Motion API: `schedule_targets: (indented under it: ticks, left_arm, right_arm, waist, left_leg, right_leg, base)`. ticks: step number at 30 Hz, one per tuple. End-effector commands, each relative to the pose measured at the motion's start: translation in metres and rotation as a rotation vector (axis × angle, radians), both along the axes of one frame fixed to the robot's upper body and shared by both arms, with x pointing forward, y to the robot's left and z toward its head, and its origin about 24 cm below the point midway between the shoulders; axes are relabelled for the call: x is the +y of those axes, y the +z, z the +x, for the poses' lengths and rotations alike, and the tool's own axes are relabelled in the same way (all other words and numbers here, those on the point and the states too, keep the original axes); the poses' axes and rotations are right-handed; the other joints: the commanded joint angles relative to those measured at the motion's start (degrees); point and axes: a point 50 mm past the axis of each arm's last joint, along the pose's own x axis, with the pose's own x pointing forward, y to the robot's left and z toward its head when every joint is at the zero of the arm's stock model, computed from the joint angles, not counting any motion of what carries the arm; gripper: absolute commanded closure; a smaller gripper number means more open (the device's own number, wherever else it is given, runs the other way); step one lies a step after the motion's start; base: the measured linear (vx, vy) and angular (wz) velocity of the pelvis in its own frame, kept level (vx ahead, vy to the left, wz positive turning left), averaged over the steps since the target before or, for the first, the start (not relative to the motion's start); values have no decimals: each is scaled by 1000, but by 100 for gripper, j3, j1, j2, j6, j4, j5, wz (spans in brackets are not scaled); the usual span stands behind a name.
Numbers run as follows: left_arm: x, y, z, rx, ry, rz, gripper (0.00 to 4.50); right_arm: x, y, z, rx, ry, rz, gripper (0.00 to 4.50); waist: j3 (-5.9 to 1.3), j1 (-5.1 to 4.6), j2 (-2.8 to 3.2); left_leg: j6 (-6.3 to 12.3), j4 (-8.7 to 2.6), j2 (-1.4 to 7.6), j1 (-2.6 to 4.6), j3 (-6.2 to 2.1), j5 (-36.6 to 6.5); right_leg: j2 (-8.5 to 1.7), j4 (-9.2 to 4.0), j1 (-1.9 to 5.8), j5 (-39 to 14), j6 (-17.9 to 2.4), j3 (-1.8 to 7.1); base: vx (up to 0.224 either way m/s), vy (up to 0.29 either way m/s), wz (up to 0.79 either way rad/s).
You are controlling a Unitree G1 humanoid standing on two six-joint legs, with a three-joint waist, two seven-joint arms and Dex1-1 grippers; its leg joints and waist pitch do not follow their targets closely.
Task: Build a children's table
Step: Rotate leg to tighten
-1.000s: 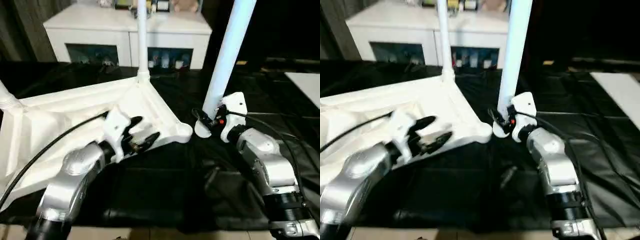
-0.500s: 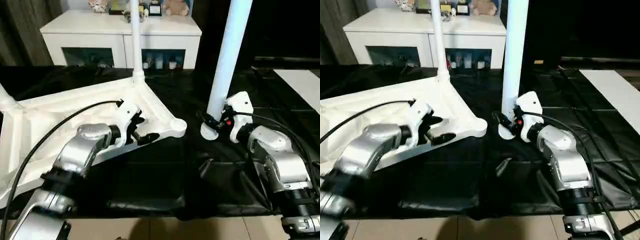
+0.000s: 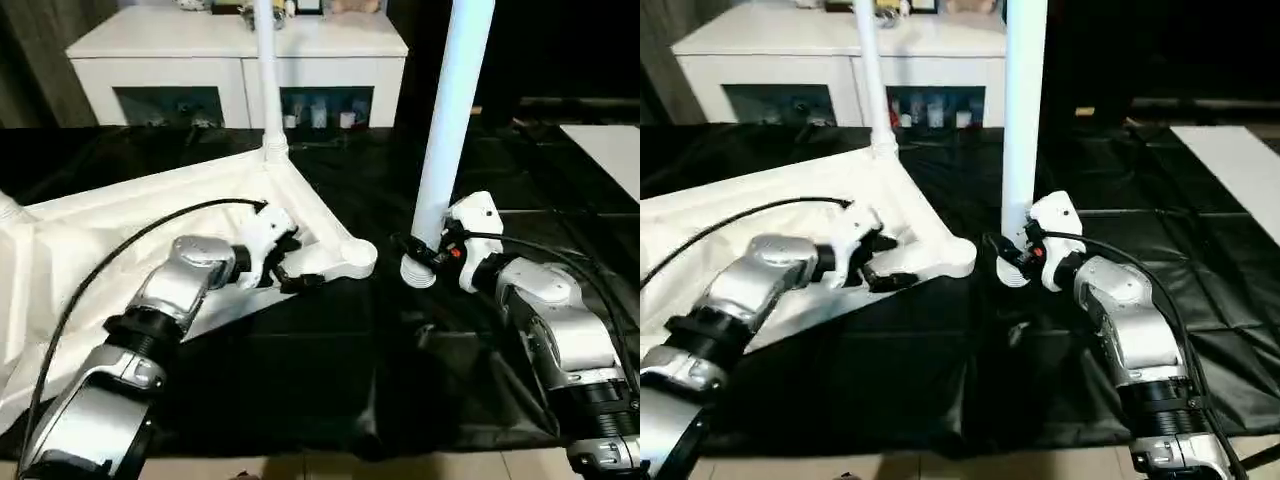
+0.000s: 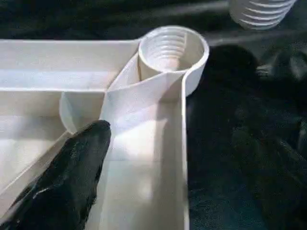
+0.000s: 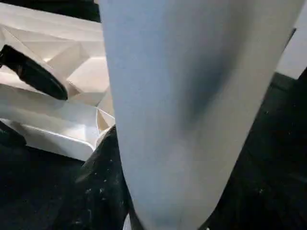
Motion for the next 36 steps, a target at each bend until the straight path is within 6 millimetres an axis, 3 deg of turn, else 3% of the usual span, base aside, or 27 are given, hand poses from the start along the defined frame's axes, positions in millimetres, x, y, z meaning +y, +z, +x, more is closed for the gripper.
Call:
schedule_targets:
  ticks: [1,3,6,7,12,16,23,30,31,35,36]
  left_arm:
    - [0,2,2,-4,-8,26,39]
    - [-1,2,3,30,-13,5,79]
    - [-3,5,4,60,-13,-24,83]
    - [-3,5,4,64,-16,-27,111]
    - [-2,-1,5,82,23,6,135]
    - [-7,-8,4,112,29,26,167]
    - [-10,-10,6,112,45,23,227]
    - [-15,-12,7,111,37,26,286]
    - [-15,-13,7,117,34,31,298]
    - [-16,-16,5,136,17,45,312]
    - [-16,-17,5,138,13,56,338]
  right_arm:
    - [-1,6,-1,-25,4,2,266]
    - [-1,6,-1,-21,5,6,266]
    - [-2,6,-1,-17,5,1,266]
    - [-2,6,-1,-16,5,-1,266]
    - [-4,6,-1,-15,0,-7,266]
    - [-4,6,0,-14,1,-12,266]
    - [-3,7,1,-17,-1,-6,266]
    - [-1,6,1,-13,4,-7,266]
    - [-1,6,0,-12,6,-9,266]
    - [-1,5,-1,-11,10,-16,266]
    - [-2,5,-1,-12,9,-16,266]
  waist:
    - [-508,25,25]
    - [-491,33,17]
    - [-451,43,16]
    - [-433,44,-8]
    - [-394,46,-5]
    - [-403,46,-14]
    - [-421,40,2]
    - [-409,51,-3]
    - [-406,46,25]
    - [-399,42,29]
    - [-395,38,31]
  left_leg:
    - [222,-328,-31,23,52,-441]
    - [289,-329,-33,24,67,-510]
    - [223,-360,-10,44,77,-860]
    - [187,-373,-1,57,87,-1003]
    - [58,-406,-6,61,86,-1290]
    - [62,-405,-7,51,81,-1216]
    - [110,-395,-12,32,74,-1049]
    - [129,-402,-9,31,75,-1102]
    - [119,-406,-3,34,72,-1139]
    - [112,-411,-4,37,72,-1192]
    - [113,-415,-2,37,71,-1201]
  right_leg:
    - [-195,-260,375,849,-1597,127]
    - [-203,-274,363,799,-1633,126]
    - [-227,-325,351,197,-1615,134]
    - [-225,-357,335,-48,-1589,139]
    - [-234,-425,324,-787,-1361,150]
    - [-234,-437,319,-817,-1295,151]
    - [-224,-403,332,-389,-1400,144]
    - [-234,-420,337,-493,-1401,144]
    - [-236,-428,329,-525,-1401,144]
    - [-238,-438,327,-607,-1398,146]
    - [-236,-442,324,-627,-1392,146]
  base:
    - [0,0,0]
    - [0,0,0]
    - [0,0,0]
    - [0,0,0]
    - [0,0,0]
    - [0,0,0]
    - [0,0,0]
    - [0,0,0]
    - [0,0,0]
    - [0,0,0]
    - [0,0,0]
